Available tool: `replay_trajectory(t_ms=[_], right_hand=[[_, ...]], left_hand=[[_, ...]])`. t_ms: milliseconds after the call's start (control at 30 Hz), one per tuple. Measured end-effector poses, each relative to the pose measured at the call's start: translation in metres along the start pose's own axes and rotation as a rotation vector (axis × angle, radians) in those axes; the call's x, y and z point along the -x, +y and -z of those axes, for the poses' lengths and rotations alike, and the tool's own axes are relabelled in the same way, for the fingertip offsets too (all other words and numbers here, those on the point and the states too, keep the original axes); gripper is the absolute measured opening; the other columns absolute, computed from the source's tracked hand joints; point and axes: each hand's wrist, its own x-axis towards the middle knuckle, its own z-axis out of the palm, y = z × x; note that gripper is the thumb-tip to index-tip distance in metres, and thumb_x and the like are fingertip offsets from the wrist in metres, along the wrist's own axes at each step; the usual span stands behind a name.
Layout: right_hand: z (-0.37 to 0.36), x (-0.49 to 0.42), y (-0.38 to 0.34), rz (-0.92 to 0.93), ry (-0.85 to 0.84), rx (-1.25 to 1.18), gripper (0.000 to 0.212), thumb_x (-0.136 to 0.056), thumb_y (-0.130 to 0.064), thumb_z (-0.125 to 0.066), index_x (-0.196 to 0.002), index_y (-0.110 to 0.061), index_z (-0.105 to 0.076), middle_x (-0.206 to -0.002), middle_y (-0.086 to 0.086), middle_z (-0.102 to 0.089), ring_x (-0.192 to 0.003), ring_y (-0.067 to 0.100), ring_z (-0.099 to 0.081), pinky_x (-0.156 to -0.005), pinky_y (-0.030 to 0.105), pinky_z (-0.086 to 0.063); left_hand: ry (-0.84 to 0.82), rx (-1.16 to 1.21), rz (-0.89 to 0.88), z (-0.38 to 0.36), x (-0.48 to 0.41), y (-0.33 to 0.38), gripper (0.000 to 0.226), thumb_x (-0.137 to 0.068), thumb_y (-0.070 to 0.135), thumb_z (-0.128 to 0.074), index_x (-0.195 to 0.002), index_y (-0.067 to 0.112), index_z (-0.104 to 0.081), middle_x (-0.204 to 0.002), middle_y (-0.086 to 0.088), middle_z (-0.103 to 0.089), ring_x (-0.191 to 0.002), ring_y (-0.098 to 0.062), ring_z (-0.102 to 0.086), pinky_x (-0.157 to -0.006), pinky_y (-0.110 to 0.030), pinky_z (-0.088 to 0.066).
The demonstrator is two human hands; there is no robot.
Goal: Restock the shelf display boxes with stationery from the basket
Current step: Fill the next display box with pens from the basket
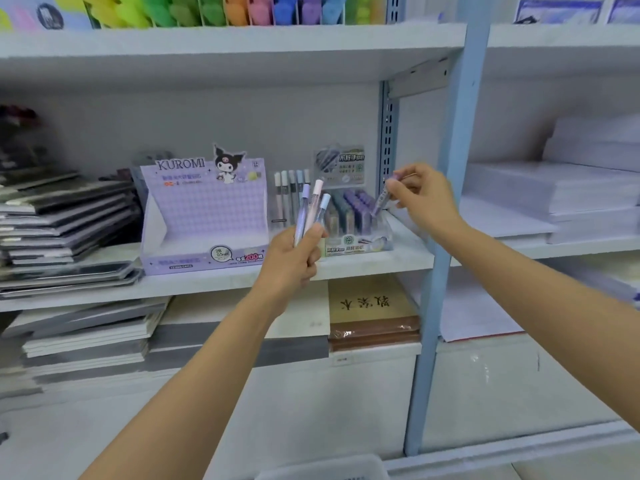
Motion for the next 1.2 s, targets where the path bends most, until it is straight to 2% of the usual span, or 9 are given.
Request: replay_trajectory(t_ms=[100, 233, 333, 467, 567, 767, 900, 1033, 1200], right_hand=[[-0.006, -0.010, 0.013, -0.032, 0.002, 0.095, 0.010, -0.089, -0.019, -0.069, -0.088, -0.019, -0.058, -0.086, 0.009, -0.071, -0.073, 0.014, -0.066, -0.068, 0.024, -0.053], [-0.015, -0.014, 0.029, -0.064, -0.032, 0.186, 0.009, -0.089, -0.018, -0.068, -0.092, -0.015, -0.061, -0.086, 0.009, -0.071, -0.087, 0.023, -0.069, -0.083, 0.039, -0.056], [-0.017, -0.016, 0.035, -0.077, -0.066, 0.212, 0.010, -0.090, -0.020, -0.067, -0.091, -0.016, -0.058, -0.088, 0.011, -0.071, -0.087, 0.024, -0.067, -0.086, 0.045, -0.055], [-0.013, -0.025, 0.034, -0.034, -0.107, 0.317, 0.016, -0.086, -0.023, -0.072, -0.088, -0.014, -0.059, -0.076, 0.013, -0.068, -0.080, 0.027, -0.066, -0.076, 0.036, -0.053], [-0.017, -0.027, 0.035, 0.009, -0.158, 0.331, 0.019, -0.086, -0.022, -0.072, -0.096, -0.013, -0.058, -0.073, 0.015, -0.067, -0.072, 0.023, -0.062, -0.075, 0.037, -0.053], [-0.025, -0.028, 0.045, 0.114, -0.111, 0.426, 0.021, -0.084, -0.026, -0.074, -0.091, -0.018, -0.055, -0.068, -0.002, -0.062, -0.066, 0.015, -0.060, -0.064, 0.030, -0.049], [-0.027, -0.031, 0.051, 0.117, -0.087, 0.447, 0.023, -0.083, -0.029, -0.074, -0.086, -0.016, -0.056, -0.074, -0.001, -0.061, -0.068, 0.014, -0.057, -0.063, 0.027, -0.047], [-0.021, -0.031, 0.053, 0.167, -0.075, 0.417, 0.004, -0.091, -0.022, -0.066, -0.095, -0.021, -0.064, -0.081, -0.004, -0.064, -0.068, -0.001, -0.054, -0.062, 0.014, -0.043], [-0.016, -0.028, 0.054, 0.212, -0.160, 0.433, 0.007, -0.090, -0.014, -0.065, -0.095, -0.018, -0.070, -0.089, -0.002, -0.068, -0.072, 0.004, -0.056, -0.064, 0.014, -0.041]], left_hand=[[-0.028, -0.015, 0.013, -0.001, -0.008, 0.001, 0.027, -0.100, 0.041, -0.047, -0.103, 0.016, -0.057, -0.057, 0.010, -0.045, -0.044, -0.007, -0.033, -0.040, -0.017, -0.029], [-0.040, -0.016, 0.018, 0.001, -0.014, -0.001, 0.026, -0.100, 0.042, -0.047, -0.098, 0.017, -0.056, -0.058, 0.010, -0.047, -0.045, -0.007, -0.035, -0.040, -0.016, -0.030], [-0.030, -0.031, 0.006, 0.005, -0.018, -0.005, 0.028, -0.100, 0.042, -0.047, -0.096, 0.017, -0.058, -0.058, 0.011, -0.051, -0.044, -0.007, -0.039, -0.039, -0.016, -0.031], [-0.026, -0.024, 0.022, 0.009, -0.024, -0.008, 0.029, -0.100, 0.041, -0.047, -0.097, 0.015, -0.059, -0.057, 0.013, -0.053, -0.044, -0.007, -0.041, -0.038, -0.016, -0.031], [-0.032, -0.029, 0.021, 0.011, -0.027, -0.011, 0.030, -0.100, 0.041, -0.047, -0.099, 0.014, -0.060, -0.058, 0.012, -0.053, -0.044, -0.007, -0.041, -0.038, -0.016, -0.030], [-0.028, -0.066, 0.015, 0.010, -0.029, -0.013, 0.038, -0.100, 0.042, -0.047, -0.107, 0.006, -0.057, -0.059, 0.013, -0.053, -0.045, -0.008, -0.041, -0.038, -0.015, -0.032], [-0.042, -0.067, 0.023, 0.008, -0.029, -0.014, 0.037, -0.100, 0.042, -0.047, -0.108, 0.007, -0.057, -0.060, 0.013, -0.053, -0.045, -0.007, -0.042, -0.039, -0.015, -0.032], [-0.043, -0.060, 0.021, 0.009, -0.030, -0.013, 0.037, -0.100, 0.041, -0.048, -0.108, 0.007, -0.058, -0.060, 0.012, -0.053, -0.045, -0.008, -0.041, -0.038, -0.015, -0.032], [-0.039, -0.063, 0.018, 0.007, -0.031, -0.014, 0.031, -0.100, 0.040, -0.047, -0.103, 0.012, -0.059, -0.062, 0.010, -0.053, -0.045, -0.008, -0.042, -0.039, -0.015, -0.032]])
